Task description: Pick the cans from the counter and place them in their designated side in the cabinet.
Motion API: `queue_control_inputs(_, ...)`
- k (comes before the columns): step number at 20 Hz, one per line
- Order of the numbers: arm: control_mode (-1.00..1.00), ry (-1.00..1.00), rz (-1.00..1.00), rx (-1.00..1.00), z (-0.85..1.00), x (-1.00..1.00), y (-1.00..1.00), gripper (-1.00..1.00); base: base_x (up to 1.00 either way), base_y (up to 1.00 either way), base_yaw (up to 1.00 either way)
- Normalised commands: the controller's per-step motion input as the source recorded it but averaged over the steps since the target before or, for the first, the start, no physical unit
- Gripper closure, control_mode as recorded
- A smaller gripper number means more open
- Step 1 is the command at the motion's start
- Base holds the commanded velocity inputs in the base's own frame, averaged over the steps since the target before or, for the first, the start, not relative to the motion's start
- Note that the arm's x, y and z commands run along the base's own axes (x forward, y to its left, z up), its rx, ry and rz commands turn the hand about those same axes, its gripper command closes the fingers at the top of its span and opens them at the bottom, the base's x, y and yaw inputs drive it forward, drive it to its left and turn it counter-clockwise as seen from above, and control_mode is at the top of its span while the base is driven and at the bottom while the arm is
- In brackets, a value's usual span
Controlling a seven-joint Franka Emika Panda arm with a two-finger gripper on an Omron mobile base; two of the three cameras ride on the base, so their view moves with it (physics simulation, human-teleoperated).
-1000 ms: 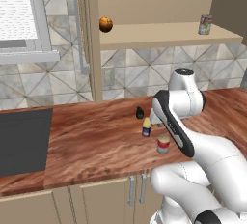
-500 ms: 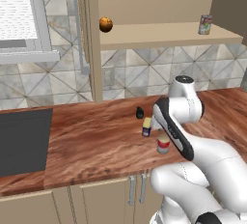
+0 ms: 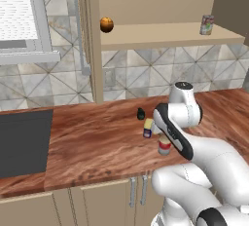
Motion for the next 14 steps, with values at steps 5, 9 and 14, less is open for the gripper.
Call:
queue_control_inputs(5, -1.00, 0.02, 0.02, 0.00, -0.27, 0.09, 0.00, -1.00, 0.00, 0.00, 0.00)
queue_control_inputs(9, -1.00, 0.01, 0.02, 0.00, -0.21, 0.08, -0.03, -1.00, 0.00, 0.00, 0.00)
queue_control_inputs(14, -1.00, 0.02, 0.01, 0.00, -0.23, 0.08, -0.02, -1.00, 0.00, 0.00, 0.00)
